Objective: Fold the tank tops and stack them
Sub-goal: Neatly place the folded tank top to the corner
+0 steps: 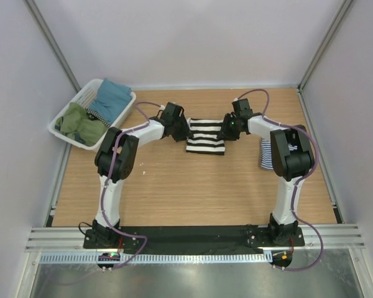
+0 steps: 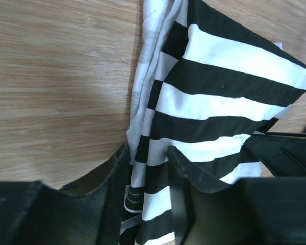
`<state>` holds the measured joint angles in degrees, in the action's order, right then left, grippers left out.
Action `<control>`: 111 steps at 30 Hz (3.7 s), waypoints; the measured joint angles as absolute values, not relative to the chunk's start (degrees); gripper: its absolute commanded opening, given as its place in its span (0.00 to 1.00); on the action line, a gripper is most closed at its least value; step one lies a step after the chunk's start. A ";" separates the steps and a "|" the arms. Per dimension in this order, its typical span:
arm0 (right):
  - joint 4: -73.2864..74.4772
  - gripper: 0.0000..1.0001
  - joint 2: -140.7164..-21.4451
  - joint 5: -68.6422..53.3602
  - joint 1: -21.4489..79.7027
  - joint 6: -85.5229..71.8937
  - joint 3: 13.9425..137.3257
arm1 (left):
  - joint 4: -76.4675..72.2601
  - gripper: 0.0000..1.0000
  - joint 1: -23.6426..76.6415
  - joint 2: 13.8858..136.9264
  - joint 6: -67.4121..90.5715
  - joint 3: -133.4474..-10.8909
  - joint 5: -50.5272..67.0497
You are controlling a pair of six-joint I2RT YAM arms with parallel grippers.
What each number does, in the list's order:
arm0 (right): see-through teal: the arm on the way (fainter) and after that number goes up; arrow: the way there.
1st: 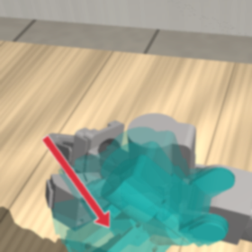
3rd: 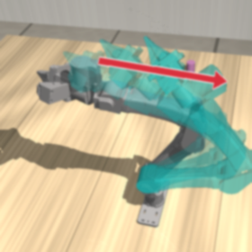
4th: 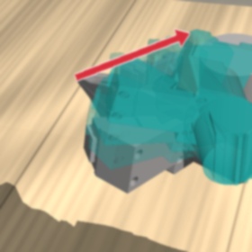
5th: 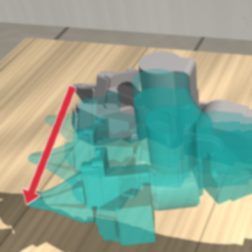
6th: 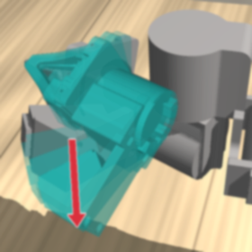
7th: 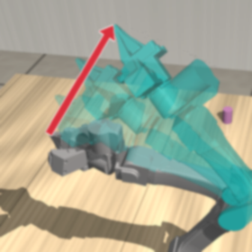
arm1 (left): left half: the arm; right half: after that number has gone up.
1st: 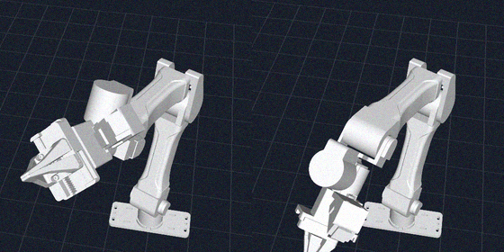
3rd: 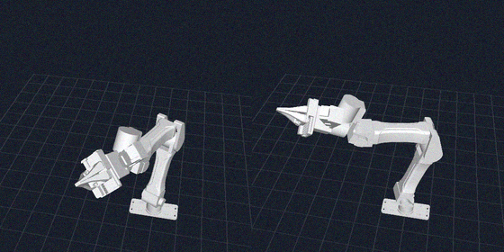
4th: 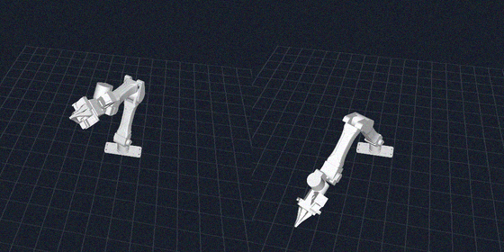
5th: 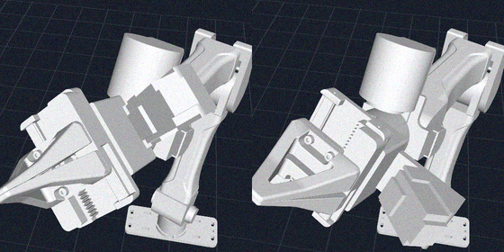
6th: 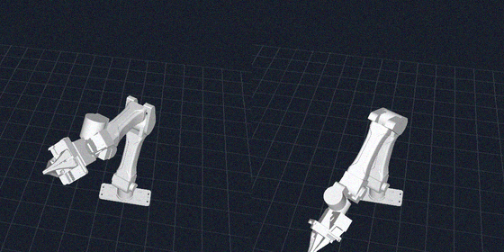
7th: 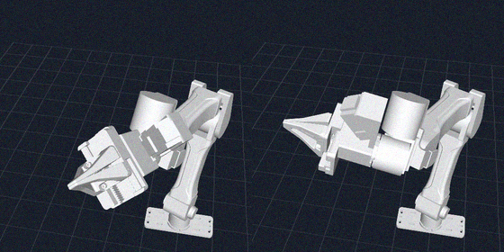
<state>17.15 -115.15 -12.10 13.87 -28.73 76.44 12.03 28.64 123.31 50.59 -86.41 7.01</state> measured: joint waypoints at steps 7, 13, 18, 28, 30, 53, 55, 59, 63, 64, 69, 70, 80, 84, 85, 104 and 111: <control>18.61 0.01 -118.74 -11.92 15.40 -28.62 81.03 | 12.62 0.00 28.91 126.39 50.63 -89.91 7.33; 19.18 0.01 -118.85 -11.25 15.42 -28.60 81.65 | 12.75 0.00 29.32 126.74 50.15 -90.63 7.14; 22.20 0.01 -115.35 -7.88 15.49 -27.99 80.36 | 12.82 0.00 31.66 126.37 49.89 -90.67 5.69; 28.38 0.01 -96.07 -1.54 9.45 -27.57 74.26 | 9.91 0.00 44.14 123.37 50.11 -93.03 1.74; 29.06 0.01 -93.10 -0.34 6.52 -27.31 72.60 | 9.06 0.00 46.87 123.48 50.28 -95.81 0.64; 32.42 0.01 -82.11 1.74 -18.98 -26.85 59.42 | 2.61 0.00 58.15 147.17 54.35 -125.99 -0.69; 32.42 0.01 -82.13 1.87 -20.18 -26.92 59.11 | 2.02 0.00 58.76 148.42 55.11 -127.33 -0.69; 31.59 0.01 -82.91 1.87 -21.71 -27.07 59.11 | 0.32 0.00 59.77 149.42 55.35 -128.35 -1.08; 31.18 0.01 -84.36 1.80 -22.65 -27.16 59.11 | -1.17 0.00 60.47 149.42 55.13 -128.46 -2.02; 31.11 0.01 -84.58 1.69 -22.81 -27.16 59.11 | -1.26 0.00 60.58 149.42 55.02 -128.46 -2.24; 31.11 0.01 -84.73 1.39 -23.14 -27.18 59.20 | -1.91 0.00 61.10 149.42 53.71 -128.46 -3.51; 31.22 0.01 -84.73 1.41 -23.14 -27.18 59.27 | -1.98 0.00 61.12 149.42 53.54 -128.46 -3.60; 32.25 0.01 -81.23 2.61 -23.92 -27.35 60.31 | -3.22 0.00 61.82 149.34 50.52 -128.46 -4.75; 32.40 0.01 -80.86 3.14 -24.14 -27.35 60.66 | -3.51 0.00 62.57 149.27 49.28 -128.46 -5.26; 32.49 0.01 -80.86 3.25 -24.32 -27.38 60.66 | -3.60 0.00 62.70 149.27 49.10 -128.46 -5.34; 29.80 0.59 -87.46 5.93 -26.85 -31.66 58.81 | -3.99 0.60 62.83 150.12 51.70 -128.55 -4.45; 29.67 0.60 -86.80 8.69 -26.85 -32.14 58.81 | -2.63 0.76 62.30 149.45 50.04 -123.83 -6.26</control>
